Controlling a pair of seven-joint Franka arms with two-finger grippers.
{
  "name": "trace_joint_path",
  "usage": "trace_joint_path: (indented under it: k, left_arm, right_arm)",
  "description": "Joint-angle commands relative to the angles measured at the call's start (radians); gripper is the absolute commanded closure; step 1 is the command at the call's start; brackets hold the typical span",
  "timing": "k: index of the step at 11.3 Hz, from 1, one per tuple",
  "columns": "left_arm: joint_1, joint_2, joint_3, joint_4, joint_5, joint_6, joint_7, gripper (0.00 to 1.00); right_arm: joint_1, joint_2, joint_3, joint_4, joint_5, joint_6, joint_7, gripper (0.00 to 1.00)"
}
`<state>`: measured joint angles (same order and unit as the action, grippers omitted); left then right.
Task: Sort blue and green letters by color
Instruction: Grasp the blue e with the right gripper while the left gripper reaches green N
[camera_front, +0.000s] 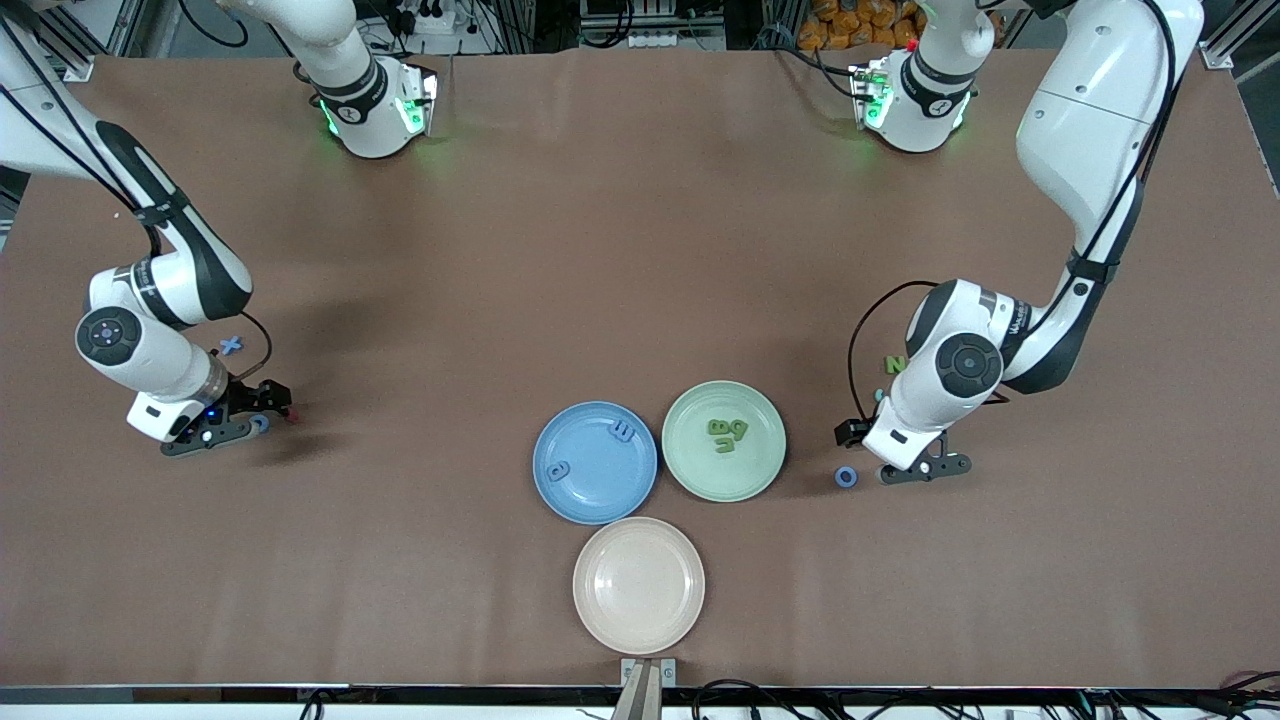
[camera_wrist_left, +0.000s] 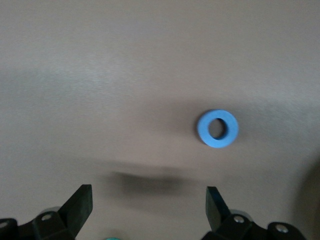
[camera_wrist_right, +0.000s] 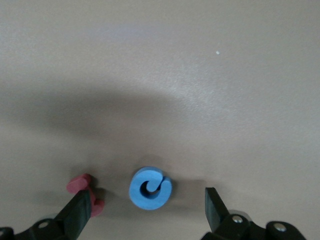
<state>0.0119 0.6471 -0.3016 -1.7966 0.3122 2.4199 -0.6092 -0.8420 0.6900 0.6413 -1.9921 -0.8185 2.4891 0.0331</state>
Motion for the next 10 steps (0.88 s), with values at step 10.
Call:
trace_joint_path:
  k: [10]
  left_arm:
    - [0.03, -0.086, -0.014, -0.09, 0.013, 0.002, -0.247, 0.0]
  right_arm:
    - [0.053, 0.051, -0.012, 0.021, -0.004, 0.044, 0.082, 0.0]
